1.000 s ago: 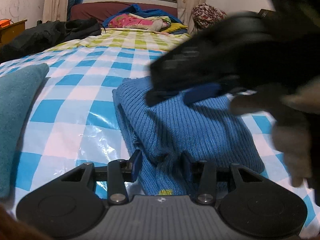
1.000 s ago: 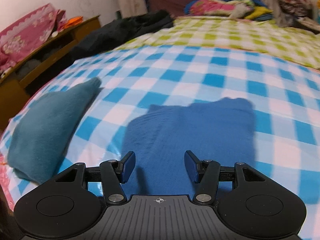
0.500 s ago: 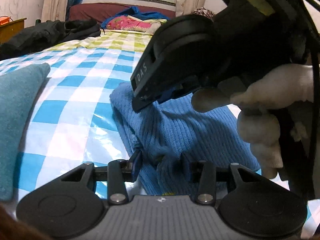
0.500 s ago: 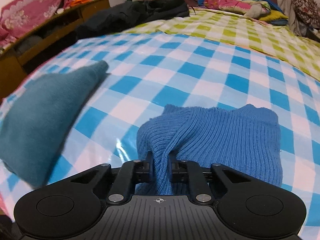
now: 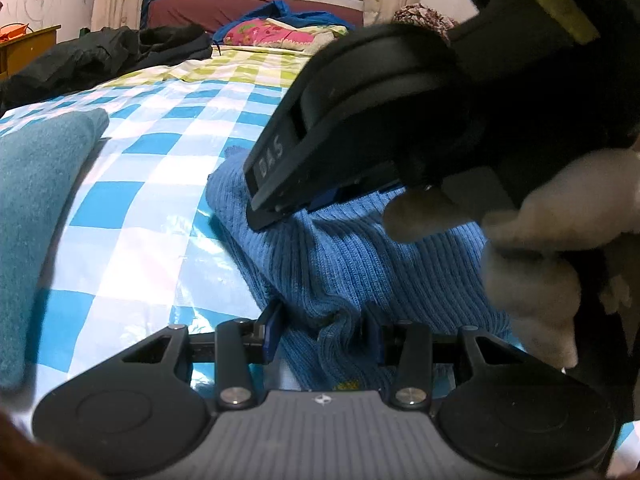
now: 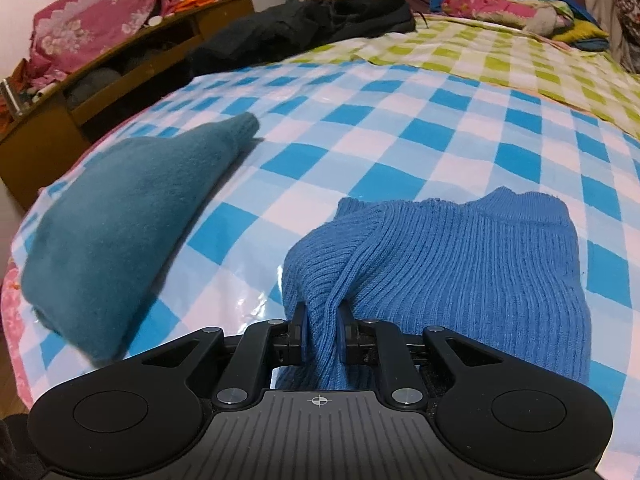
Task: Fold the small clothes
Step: 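Press and straighten the folded sweater with both grippers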
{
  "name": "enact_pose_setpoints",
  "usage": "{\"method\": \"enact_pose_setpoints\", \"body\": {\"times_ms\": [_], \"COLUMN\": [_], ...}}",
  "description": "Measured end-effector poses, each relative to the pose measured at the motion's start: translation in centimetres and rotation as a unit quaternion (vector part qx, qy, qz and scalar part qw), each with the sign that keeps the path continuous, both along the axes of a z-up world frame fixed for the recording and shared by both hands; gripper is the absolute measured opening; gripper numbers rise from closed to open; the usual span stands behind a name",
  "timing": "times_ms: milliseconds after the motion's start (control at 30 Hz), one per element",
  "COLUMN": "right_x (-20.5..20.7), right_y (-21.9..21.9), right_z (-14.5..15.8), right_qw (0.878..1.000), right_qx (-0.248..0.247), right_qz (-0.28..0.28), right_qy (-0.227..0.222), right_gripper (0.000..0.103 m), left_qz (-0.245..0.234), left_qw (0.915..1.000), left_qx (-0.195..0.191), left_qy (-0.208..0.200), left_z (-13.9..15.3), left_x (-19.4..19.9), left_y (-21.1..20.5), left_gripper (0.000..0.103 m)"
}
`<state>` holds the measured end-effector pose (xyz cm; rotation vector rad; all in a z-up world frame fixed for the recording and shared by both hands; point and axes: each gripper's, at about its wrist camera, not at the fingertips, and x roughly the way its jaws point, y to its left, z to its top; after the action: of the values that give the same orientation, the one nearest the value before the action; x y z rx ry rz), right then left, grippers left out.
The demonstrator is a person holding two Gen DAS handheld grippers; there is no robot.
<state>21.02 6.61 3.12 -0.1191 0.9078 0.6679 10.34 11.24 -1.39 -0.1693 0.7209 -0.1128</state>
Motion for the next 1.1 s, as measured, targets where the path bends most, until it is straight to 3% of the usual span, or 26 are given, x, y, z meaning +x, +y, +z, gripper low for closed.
{"method": "enact_pose_setpoints", "body": {"times_ms": [133, 367, 567, 733, 867, 1100], "right_x": [0.0, -0.6, -0.9, -0.3, -0.4, -1.7], "right_y": [0.4, -1.4, -5.5, -9.2, -11.1, -13.3], "right_z": [-0.4, 1.6, 2.9, 2.0, 0.7, 1.4], "right_qw": [1.0, 1.0, 0.998, 0.995, 0.995, 0.988], "right_qx": [-0.013, 0.011, 0.022, 0.016, 0.034, 0.072], "right_qz": [0.012, -0.002, -0.044, -0.09, -0.095, -0.126], "right_qy": [-0.007, -0.013, -0.034, -0.031, -0.025, -0.049], "right_gripper": [0.019, 0.028, 0.036, 0.051, 0.053, 0.061], "left_qz": [0.001, 0.0, 0.001, 0.002, 0.001, 0.002], "left_qw": [1.0, 1.0, 1.0, 1.0, 1.0, 1.0], "left_qx": [-0.006, -0.004, 0.0, 0.003, 0.005, 0.005], "left_qy": [0.002, 0.002, 0.001, 0.0, -0.001, 0.0], "left_z": [-0.1, -0.1, -0.2, -0.2, -0.2, -0.2], "left_x": [0.4, 0.5, 0.5, 0.4, 0.4, 0.6], "left_y": [0.5, 0.6, 0.5, 0.3, 0.3, 0.3], "left_gripper": [0.048, 0.048, 0.048, 0.049, 0.05, 0.053]}}
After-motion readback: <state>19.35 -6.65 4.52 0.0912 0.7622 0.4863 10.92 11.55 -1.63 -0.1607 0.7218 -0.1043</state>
